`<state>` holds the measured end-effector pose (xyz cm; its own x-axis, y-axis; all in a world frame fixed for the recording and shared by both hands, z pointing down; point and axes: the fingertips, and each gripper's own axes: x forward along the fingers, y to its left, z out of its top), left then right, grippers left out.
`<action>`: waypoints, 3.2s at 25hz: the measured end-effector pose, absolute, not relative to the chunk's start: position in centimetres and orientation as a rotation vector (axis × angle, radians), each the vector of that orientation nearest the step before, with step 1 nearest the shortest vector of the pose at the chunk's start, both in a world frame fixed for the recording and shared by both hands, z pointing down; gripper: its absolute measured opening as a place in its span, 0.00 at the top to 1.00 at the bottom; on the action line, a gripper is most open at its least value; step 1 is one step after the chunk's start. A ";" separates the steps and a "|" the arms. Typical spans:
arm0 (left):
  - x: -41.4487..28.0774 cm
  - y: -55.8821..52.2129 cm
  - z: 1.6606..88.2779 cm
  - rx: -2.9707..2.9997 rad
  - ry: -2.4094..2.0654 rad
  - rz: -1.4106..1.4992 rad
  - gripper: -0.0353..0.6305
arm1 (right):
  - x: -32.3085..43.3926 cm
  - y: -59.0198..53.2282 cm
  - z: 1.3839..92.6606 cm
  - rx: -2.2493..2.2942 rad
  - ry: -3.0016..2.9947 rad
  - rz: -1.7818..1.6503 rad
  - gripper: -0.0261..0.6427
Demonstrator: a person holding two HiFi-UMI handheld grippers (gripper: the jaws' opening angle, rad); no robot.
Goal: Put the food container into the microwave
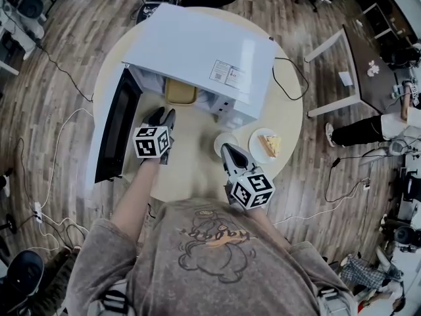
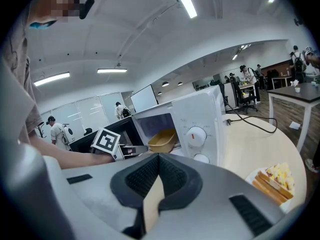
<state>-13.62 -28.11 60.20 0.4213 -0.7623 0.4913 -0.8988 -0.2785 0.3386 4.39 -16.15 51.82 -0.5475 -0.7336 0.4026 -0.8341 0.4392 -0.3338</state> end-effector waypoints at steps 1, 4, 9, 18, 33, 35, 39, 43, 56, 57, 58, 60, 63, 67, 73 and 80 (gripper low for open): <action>-13.5 -28.3 60.3 2.115 -1.395 0.317 0.72 | 4.4 -16.1 51.9 1.378 -2.490 0.748 0.96; -13.1 -28.9 60.5 2.145 -1.390 0.354 0.72 | 4.6 -16.1 52.0 1.384 -2.482 0.748 0.96; -12.7 -29.8 61.1 2.185 -1.378 0.433 0.70 | 5.1 -16.0 52.1 1.405 -2.466 0.754 0.96; -11.8 -31.5 60.6 2.251 -1.360 0.470 0.69 | 5.4 -15.8 52.3 1.428 -2.450 0.767 0.96; -11.2 -34.6 61.0 2.226 -1.400 0.475 0.69 | 6.4 -15.6 52.4 1.476 -2.425 0.785 0.96; -11.3 -34.9 61.0 2.217 -1.410 0.469 0.69 | 6.5 -15.6 52.4 1.478 -2.426 0.782 0.96; -11.7 -34.9 61.1 2.196 -1.420 0.461 0.69 | 6.9 -15.6 52.3 1.486 -2.427 0.786 0.96; -12.1 -34.0 60.2 2.178 -1.425 0.419 0.69 | 7.0 -15.7 52.4 1.475 -2.438 0.788 0.96; -13.4 -27.4 55.9 2.087 -1.469 0.248 0.69 | 4.5 -16.6 51.3 1.273 -2.585 0.743 0.96; -13.6 -26.8 55.5 2.080 -1.478 0.234 0.69 | 4.3 -16.6 51.2 1.256 -2.595 0.737 0.96; -13.7 -26.3 55.2 2.074 -1.488 0.220 0.69 | 4.2 -16.6 51.1 1.239 -2.604 0.732 0.96; -14.1 -25.2 54.4 2.064 -1.507 0.198 0.69 | 3.9 -16.6 51.0 1.206 -2.623 0.730 0.96; -14.5 -23.6 53.2 2.057 -1.536 0.172 0.69 | 3.6 -16.5 50.8 1.156 -2.647 0.725 0.96; -14.9 -21.0 51.5 2.046 -1.567 0.138 0.69 | 3.0 -16.3 50.5 1.093 -2.668 0.698 0.96; -14.9 -17.0 50.1 2.025 -1.590 0.097 0.69 | 2.3 -16.0 50.3 1.033 -2.696 0.693 0.96; -14.7 -13.5 49.4 2.040 -1.611 0.105 0.69 | 2.1 -15.7 50.2 1.004 -2.706 0.677 0.96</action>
